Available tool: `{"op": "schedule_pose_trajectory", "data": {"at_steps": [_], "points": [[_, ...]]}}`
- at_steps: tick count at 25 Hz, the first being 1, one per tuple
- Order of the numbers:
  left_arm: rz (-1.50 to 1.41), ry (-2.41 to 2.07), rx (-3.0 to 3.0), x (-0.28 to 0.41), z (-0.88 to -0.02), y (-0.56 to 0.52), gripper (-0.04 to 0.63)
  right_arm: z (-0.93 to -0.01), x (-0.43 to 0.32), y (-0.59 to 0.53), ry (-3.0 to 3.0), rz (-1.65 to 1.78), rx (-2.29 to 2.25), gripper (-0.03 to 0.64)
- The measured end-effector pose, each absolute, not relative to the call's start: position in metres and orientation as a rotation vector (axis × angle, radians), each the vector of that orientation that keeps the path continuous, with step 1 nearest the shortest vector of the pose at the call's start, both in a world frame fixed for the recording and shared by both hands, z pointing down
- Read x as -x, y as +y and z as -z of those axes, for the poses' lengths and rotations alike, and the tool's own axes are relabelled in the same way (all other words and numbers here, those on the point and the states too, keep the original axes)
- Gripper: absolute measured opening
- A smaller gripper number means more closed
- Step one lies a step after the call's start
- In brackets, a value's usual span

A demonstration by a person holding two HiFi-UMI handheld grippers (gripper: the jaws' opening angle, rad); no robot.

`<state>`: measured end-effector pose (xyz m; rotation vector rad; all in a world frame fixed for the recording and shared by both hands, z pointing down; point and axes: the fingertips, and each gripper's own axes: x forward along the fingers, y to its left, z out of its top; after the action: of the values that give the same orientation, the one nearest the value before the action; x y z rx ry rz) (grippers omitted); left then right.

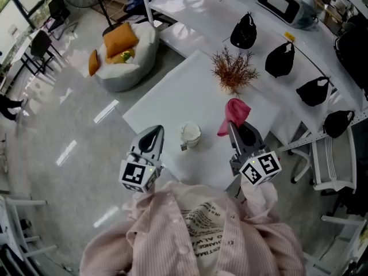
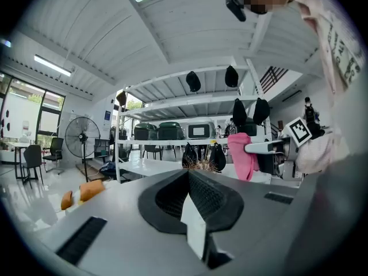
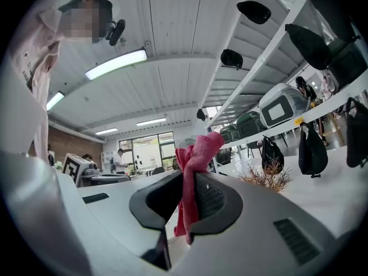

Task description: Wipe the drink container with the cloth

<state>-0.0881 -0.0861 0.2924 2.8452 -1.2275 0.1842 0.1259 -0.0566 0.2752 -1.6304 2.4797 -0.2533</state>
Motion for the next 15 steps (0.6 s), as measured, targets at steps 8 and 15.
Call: {"op": "schedule_pose_trajectory", "data": {"at_steps": [8, 15], "points": [[-0.198, -1.232, -2.838, 0.091, -0.294, -0.085, 0.002, -0.278, -0.128, -0.053, 2.475, 0.260, 1.655, 0.041], [-0.236, -1.235, -2.830, 0.093, -0.303, -0.083, 0.002, -0.285, -0.128, -0.049, 2.479, 0.286, 1.653, 0.041]]}}
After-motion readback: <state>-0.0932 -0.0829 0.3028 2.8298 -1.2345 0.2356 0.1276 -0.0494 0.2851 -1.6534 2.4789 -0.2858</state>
